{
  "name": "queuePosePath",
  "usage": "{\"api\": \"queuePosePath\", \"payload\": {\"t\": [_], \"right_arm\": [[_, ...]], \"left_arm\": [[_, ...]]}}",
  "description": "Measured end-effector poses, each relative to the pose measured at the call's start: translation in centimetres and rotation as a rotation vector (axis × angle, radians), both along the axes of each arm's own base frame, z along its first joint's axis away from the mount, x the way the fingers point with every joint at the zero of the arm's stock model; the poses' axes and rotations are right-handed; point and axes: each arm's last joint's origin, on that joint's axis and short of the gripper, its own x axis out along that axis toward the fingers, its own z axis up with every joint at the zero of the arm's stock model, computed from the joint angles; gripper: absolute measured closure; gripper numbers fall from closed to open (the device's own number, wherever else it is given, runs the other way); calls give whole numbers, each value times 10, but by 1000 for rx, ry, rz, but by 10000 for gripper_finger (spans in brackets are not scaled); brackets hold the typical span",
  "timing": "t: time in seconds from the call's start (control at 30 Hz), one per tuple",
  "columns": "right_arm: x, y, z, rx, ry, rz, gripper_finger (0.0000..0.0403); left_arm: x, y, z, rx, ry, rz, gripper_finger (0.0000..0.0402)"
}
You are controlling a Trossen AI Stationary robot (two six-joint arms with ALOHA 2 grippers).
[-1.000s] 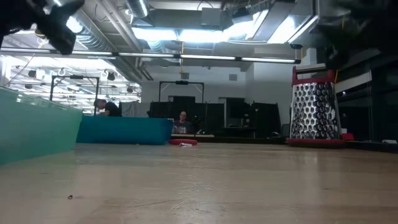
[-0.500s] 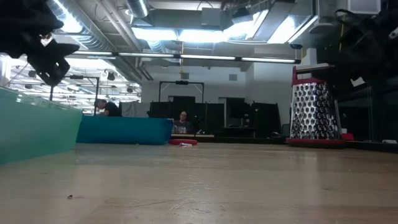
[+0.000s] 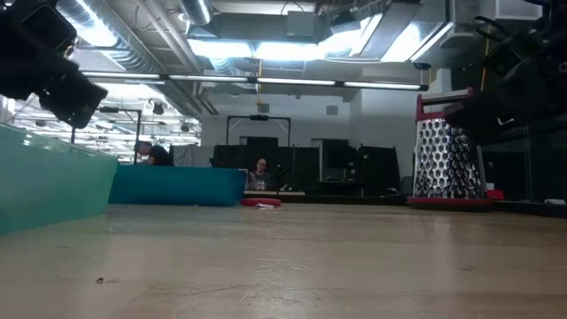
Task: Pick & Place Food Item
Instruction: Return to Home Position
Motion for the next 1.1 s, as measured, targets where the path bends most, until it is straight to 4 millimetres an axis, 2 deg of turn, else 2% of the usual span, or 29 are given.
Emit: {"api": "queuePosePath", "payload": {"t": [0.23, 0.7, 0.9, 1.1], "right_arm": [[1, 0, -1, -74, 10, 16, 199], [1, 0, -1, -15, 15, 3, 199], [0, 0, -1, -17, 8, 6, 199], [-4, 1, 6, -12, -72, 13, 199]], "left_arm": [[4, -4, -13, 142, 104, -70, 209], [5, -5, -17, 167, 141, -74, 208], [0, -1, 0, 69, -9, -68, 212], [-5, 7, 14, -14, -144, -28, 208]]}}
